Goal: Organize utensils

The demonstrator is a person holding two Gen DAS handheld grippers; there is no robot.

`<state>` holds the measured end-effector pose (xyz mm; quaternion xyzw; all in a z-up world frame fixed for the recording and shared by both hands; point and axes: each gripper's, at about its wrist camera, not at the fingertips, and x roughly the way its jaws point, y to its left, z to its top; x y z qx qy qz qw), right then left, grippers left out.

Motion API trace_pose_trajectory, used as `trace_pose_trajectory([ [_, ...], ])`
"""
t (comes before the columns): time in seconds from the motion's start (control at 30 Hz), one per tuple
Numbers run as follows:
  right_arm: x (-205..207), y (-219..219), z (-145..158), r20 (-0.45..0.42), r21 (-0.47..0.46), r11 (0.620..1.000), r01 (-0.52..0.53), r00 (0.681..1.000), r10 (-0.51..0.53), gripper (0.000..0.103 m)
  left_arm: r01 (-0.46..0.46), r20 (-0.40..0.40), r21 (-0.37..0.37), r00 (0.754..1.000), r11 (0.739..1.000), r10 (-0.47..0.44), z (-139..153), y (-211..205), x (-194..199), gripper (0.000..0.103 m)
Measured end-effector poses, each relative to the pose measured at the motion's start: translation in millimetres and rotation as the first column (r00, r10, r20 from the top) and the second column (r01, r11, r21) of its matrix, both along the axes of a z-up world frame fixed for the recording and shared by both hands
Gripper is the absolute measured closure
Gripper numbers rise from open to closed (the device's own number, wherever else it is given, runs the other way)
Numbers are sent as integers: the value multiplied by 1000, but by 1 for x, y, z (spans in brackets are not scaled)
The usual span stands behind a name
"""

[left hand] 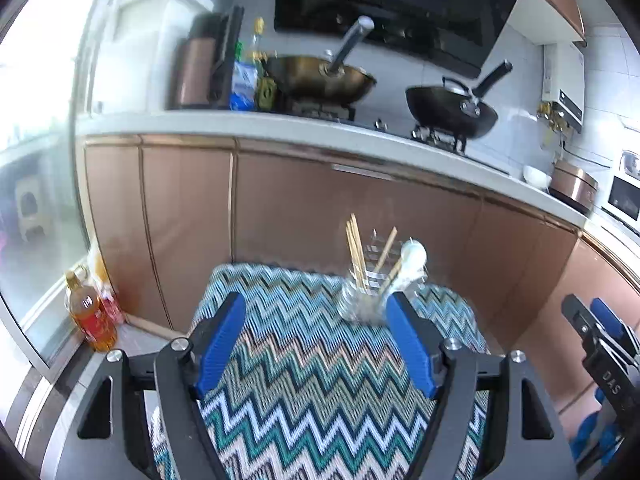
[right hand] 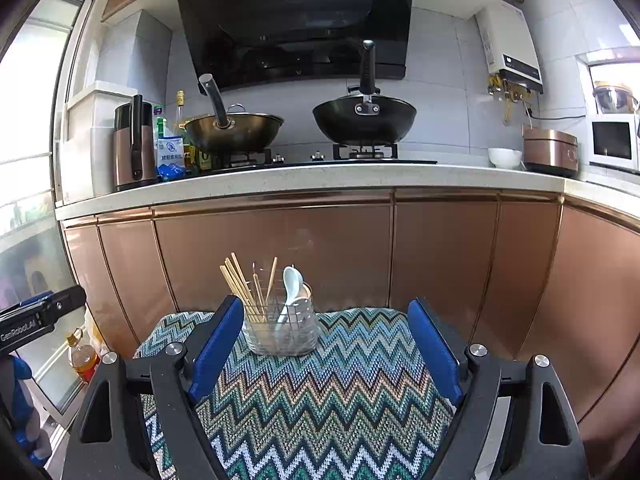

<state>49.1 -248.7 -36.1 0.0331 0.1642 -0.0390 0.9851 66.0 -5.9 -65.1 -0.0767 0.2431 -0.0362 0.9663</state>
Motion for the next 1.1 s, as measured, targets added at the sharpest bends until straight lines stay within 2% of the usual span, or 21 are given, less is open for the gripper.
trace_pose_trajectory([
  [0.13,-1,2,-6,-14,-1,1000,-8,1000,8,19,39,-50,-44,998,998,-41,-10,3,2,32],
  [0.27,-2,6,-10,-26,-13,1000,-22,999,21,19,48,-36,-39,998,998,-49,-14,5,-2,32],
  [0.67,-17,-4,-10,-5,-14,1000,-8,1000,8,18,22,41,71,999,997,-25,-16,-7,-21,32],
  [1.1,-36,-4,3,57,-39,999,0,998,2,15,-32,135,163,991,986,10,1,-18,-47,32],
])
